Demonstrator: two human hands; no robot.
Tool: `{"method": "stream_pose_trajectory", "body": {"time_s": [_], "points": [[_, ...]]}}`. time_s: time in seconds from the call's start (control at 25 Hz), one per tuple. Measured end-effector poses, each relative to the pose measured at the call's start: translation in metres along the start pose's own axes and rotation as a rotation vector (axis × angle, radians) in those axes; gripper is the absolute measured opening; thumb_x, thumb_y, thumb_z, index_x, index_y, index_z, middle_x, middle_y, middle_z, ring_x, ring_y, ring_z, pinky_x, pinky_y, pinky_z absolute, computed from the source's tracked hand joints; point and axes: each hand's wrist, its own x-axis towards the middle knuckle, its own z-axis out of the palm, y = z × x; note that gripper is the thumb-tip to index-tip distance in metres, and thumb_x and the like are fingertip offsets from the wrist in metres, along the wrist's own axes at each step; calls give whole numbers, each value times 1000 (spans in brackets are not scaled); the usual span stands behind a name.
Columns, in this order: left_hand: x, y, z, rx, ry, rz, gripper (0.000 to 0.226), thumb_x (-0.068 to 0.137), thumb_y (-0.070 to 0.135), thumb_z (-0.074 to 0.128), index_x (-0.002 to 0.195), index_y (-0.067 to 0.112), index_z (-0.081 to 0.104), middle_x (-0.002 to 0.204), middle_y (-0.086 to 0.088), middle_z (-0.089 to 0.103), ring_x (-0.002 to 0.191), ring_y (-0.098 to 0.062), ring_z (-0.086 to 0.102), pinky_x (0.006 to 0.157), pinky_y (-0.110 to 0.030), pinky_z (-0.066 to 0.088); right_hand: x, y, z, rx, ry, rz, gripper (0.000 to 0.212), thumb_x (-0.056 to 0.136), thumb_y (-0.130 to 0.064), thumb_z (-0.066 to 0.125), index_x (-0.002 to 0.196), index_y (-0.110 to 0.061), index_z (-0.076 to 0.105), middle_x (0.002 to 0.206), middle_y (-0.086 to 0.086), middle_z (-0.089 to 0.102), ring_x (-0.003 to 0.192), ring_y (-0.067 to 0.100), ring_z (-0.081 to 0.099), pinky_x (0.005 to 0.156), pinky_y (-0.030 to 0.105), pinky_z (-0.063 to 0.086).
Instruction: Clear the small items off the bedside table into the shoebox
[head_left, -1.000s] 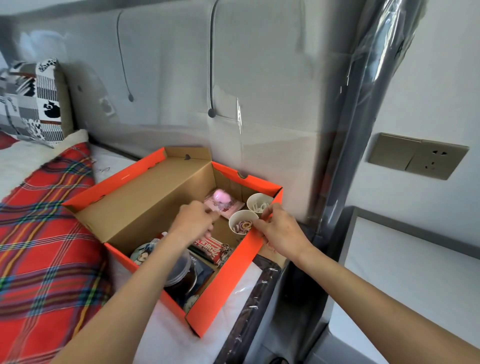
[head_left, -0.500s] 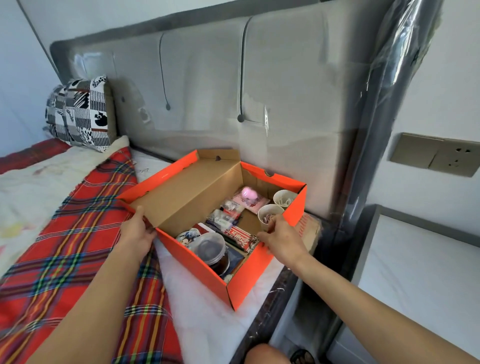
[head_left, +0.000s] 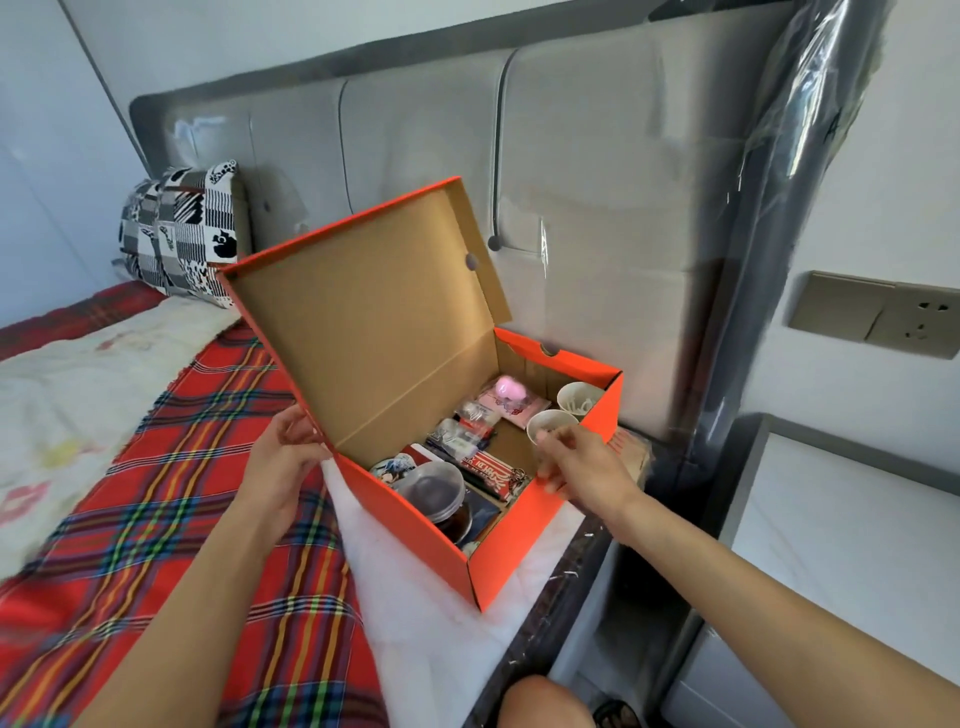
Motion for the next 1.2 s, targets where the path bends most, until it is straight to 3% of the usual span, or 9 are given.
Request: {"method": "stream_pose_trajectory", "body": {"time_s": [0.08, 0.16, 0.24, 0.32, 0.48, 0.64, 0.8, 1.0, 1.2], "points": [[-12, 5, -4, 127, -88, 30, 71, 69, -26, 38, 120, 16, 64, 113, 0, 72, 105, -16, 67, 89, -36, 52, -9, -23, -7, 286, -50, 25, 36, 95, -47, 52, 100, -13, 63, 78, 7, 70, 60, 17, 65, 55, 24, 51], [-18, 13, -4, 264, -86, 7, 60, 81, -17, 37, 114, 20, 70, 123, -5, 69, 118, -19, 62, 103, -40, 46, -15, -48, -13, 518, -121, 78, 39, 94, -55, 48, 98, -19, 62, 94, 15, 71, 76, 25, 70, 65, 30, 57], [-21, 25, 4, 436, -102, -16, 35, 95, 5, 48, 106, 27, 73, 121, -2, 70, 118, -17, 61, 106, -38, 44, -18, -66, -15, 625, -183, 109, 42, 93, -56, 49, 102, -17, 62, 106, 19, 68, 86, 31, 70, 72, 36, 59], [-22, 35, 20, 655, -221, -30, 23, 96, 32, 60, 116, 29, 71, 124, 4, 68, 120, -16, 59, 105, -34, 41, -18, -71, -13, 641, -196, 120, 42, 93, -49, 55, 117, -15, 61, 112, 17, 67, 92, 31, 69, 74, 37, 60], [-25, 34, 67, 1116, -473, -38, 80, 87, 59, 63, 150, 16, 40, 152, -3, 44, 140, -21, 40, 111, -30, 30, -14, -44, -7, 309, -18, 221, 49, 90, -26, 68, 127, 0, 48, 111, 17, 64, 82, 27, 65, 61, 31, 60], [-26, 13, 90, 1443, -527, -49, 100, 77, 70, 64, 154, 17, 28, 157, -18, 33, 145, -36, 27, 116, -40, 27, -9, -2, 6, 128, 13, 287, 50, 90, -28, 66, 127, -2, 45, 100, 17, 64, 66, 25, 66, 64, 35, 62], [-29, 11, 94, 1495, -520, -56, 91, 78, 67, 66, 147, 15, 38, 150, -19, 41, 141, -38, 32, 114, -43, 30, -9, 11, 6, 92, -31, 267, 44, 94, -35, 60, 124, -7, 43, 76, 11, 64, 58, 20, 65, 58, 31, 60], [-52, 44, 140, 1240, -503, 225, 56, 87, 44, 69, 136, 22, 55, 132, -5, 63, 125, -27, 52, 104, -34, 41, -36, -4, -40, -114, -109, 220, 24, 95, -32, 57, 106, -10, 54, 83, 4, 59, 64, 17, 59, 66, 28, 53], [-110, 75, 233, 1146, -760, 407, 34, 91, 34, 68, 121, 17, 65, 113, -3, 72, 109, -20, 62, 89, -26, 42, -112, -27, -131, -447, -128, 227, 19, 97, -21, 53, 101, -5, 62, 84, 7, 63, 69, 20, 60, 59, 22, 46]]}}
